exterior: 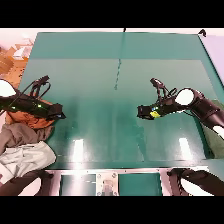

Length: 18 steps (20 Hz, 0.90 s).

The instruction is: Fold the shirts.

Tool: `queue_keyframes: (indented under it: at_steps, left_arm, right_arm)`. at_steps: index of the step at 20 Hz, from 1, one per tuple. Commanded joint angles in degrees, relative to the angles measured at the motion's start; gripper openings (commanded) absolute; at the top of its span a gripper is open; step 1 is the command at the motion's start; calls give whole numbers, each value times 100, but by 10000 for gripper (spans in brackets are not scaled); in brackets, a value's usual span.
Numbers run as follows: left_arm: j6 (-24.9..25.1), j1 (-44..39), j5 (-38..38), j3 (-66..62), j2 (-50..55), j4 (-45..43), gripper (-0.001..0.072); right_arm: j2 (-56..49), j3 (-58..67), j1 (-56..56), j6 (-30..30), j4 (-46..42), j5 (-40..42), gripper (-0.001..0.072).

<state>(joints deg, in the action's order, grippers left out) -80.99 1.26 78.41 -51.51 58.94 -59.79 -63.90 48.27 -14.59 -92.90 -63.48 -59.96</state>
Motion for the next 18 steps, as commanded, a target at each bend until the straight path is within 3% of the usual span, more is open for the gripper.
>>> queue_keyframes:
  at_steps: [1, 4, 7, 8, 9, 10, 12, 15, 18]
  left_arm:
    - [-4, -2, 2, 2, -4, -9, 22]
    - [-24, -2, -4, -4, -4, -321, 22]
    - [-730, -2, -52, -2, -4, -2022, 23]
    - [-1058, -2, -68, -2, -4, -2822, 81]
    - [-1314, -2, -120, 2, -4, -3517, 489]
    - [-1646, 4, -245, 4, 2, -4159, 705]
    - [-1757, 15, -778, 4, 17, -4907, 720]
    - [-1749, 17, -1668, 26, 321, -5049, 720]
    - [-1753, 17, -1794, 26, 1215, -5455, 720]
  right_arm:
    - [0, -2, -7, -2, 4, -2, 18]
    - [0, -2, -7, -2, 4, -2, 18]
    - [0, -2, -7, -2, 4, -2, 18]
    - [0, -2, -7, -2, 4, -2, 18]
    - [0, -2, -7, -2, 4, -2, 18]
    - [0, -2, -7, -4, 4, -2, 18]
    - [0, -2, -7, -2, 4, -2, 18]
    - [0, -2, -7, -2, 4, -2, 18]
    - [0, -2, -7, -2, 2, -2, 18]
